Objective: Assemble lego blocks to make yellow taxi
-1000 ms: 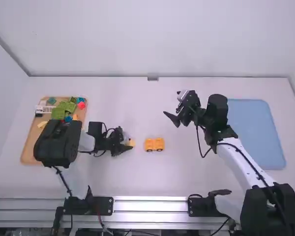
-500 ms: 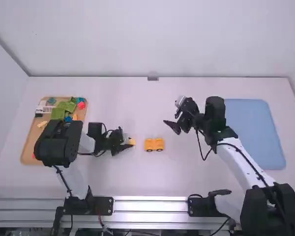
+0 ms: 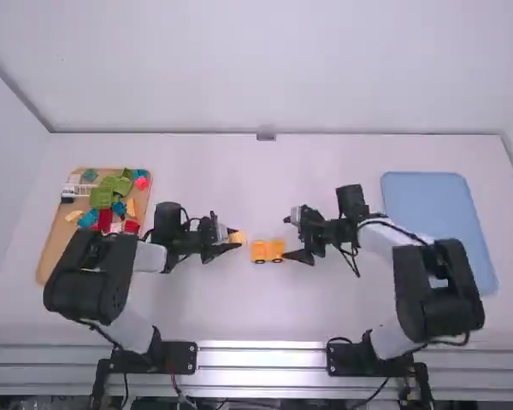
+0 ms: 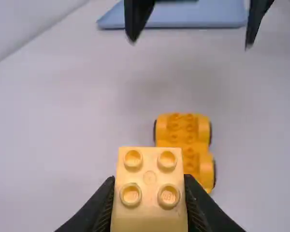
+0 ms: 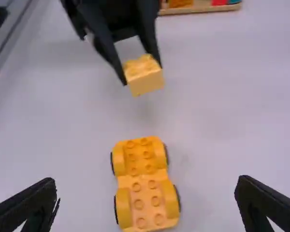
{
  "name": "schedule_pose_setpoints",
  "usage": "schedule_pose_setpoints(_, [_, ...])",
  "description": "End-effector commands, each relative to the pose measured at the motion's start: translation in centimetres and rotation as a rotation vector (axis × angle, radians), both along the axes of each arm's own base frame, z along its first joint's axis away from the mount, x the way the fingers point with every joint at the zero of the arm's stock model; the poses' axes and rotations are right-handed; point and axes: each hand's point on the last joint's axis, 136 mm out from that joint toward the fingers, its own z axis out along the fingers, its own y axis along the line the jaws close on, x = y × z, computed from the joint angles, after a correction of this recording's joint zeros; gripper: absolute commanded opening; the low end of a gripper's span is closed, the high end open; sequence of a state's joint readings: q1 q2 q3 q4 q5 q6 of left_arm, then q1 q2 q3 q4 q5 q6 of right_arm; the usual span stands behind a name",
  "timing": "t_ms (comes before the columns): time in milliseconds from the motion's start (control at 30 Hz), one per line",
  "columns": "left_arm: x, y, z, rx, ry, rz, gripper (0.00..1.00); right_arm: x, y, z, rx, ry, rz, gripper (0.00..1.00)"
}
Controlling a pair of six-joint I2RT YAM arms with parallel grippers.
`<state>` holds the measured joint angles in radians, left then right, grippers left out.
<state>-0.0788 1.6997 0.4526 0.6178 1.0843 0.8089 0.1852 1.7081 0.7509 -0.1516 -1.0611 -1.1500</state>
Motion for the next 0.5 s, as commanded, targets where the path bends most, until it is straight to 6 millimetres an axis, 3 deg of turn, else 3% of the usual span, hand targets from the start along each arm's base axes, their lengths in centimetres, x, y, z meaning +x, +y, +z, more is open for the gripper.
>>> schedule_pose_setpoints(0, [-0.6, -1.0, 1.1, -0.039, 0.015, -0.055, 0.13, -0.2, 0.7, -0.3, 0.089, -0.113, 0.112, 0.98])
schedule_pose_setpoints(167, [-1.1, -2.3, 0.8, -0.007, 0.067, -0.104, 0.09, 0.7, 0.8, -3.0, 0.078, -0.035, 0.069, 0.98])
schedule_pose_setpoints(467, [-1.2, -4.1, 0.1, 0.079, 0.145, -0.119, 0.05, -0.3, 1.4, -5.4, 0.032, -0.031, 0.035, 0.98])
